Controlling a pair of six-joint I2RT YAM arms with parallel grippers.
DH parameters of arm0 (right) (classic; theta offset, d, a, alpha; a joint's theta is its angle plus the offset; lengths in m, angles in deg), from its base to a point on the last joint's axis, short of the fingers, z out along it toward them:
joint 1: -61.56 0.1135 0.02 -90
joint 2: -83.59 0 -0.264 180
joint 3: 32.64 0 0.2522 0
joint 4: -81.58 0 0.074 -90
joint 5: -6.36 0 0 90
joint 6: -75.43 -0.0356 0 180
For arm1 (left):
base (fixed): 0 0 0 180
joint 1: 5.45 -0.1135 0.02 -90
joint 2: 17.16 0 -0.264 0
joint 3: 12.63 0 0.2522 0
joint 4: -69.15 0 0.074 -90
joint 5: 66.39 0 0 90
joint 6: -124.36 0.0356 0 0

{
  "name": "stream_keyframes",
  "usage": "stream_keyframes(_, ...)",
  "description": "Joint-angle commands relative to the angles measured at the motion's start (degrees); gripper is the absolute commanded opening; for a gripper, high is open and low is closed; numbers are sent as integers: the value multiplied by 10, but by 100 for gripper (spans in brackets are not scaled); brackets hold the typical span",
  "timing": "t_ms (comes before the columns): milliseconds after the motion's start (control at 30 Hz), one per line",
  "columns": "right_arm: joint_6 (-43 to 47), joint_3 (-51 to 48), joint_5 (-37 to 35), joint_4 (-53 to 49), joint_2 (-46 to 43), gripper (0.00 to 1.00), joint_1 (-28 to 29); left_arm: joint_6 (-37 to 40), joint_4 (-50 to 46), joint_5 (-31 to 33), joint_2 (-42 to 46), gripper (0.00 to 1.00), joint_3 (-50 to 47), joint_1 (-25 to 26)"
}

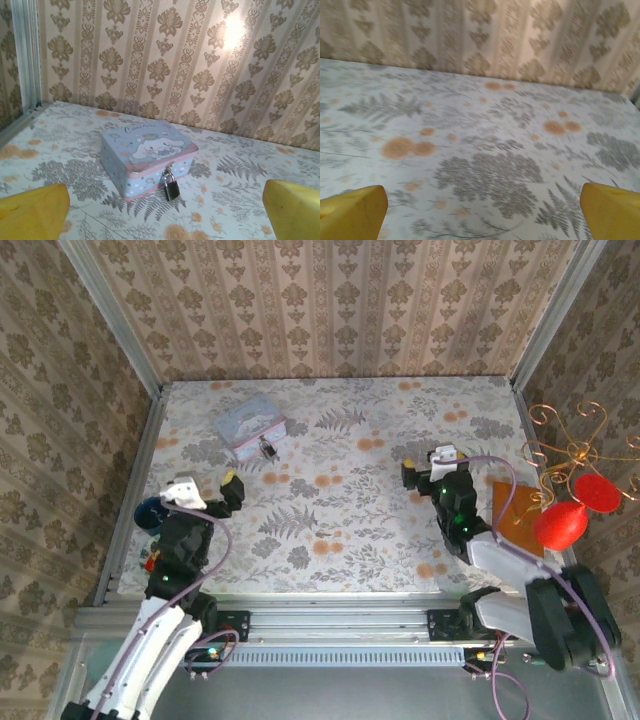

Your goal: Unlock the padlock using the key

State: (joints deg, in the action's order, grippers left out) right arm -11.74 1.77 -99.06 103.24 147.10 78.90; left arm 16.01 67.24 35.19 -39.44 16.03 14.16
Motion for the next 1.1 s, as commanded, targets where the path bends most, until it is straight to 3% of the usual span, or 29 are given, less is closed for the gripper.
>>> stream_keyframes(0,12,13,-38,-137,-77,100,40,-46,-14,-62,2,100,2,-20)
stream_keyframes(133,-85,24,-57,-227,-181,100,46,-35,-6,-105,-66,100,25,-20)
stream_keyframes(200,-136,23,-70,-261,-223,100,41,-66,-32,-121,-92,100,50,-25)
stream_keyframes(333,-377,39,-224,-459,-315,100,-3,-77,-17,-177,-111,100,59,-29)
stream_keyframes(433,-333,19,-69,-448,-368,100,-53,-101,-12,-155,-113,100,42,-30)
stream_keyframes(600,-377,52,39,-531,-331,100,-41,-91,-73,-120,-118,100,50,-9)
stream_keyframes(733,-434,89,-26,-579,-243,100,84,-68,-124,-36,-130,100,56,33)
stream_keyframes(867,-507,123,-86,-558,-127,100,212,-70,-72,-55,-166,100,31,34)
stream_keyframes(1067,-585,244,-76,-548,78,95,318,-92,-47,-107,-198,100,32,31)
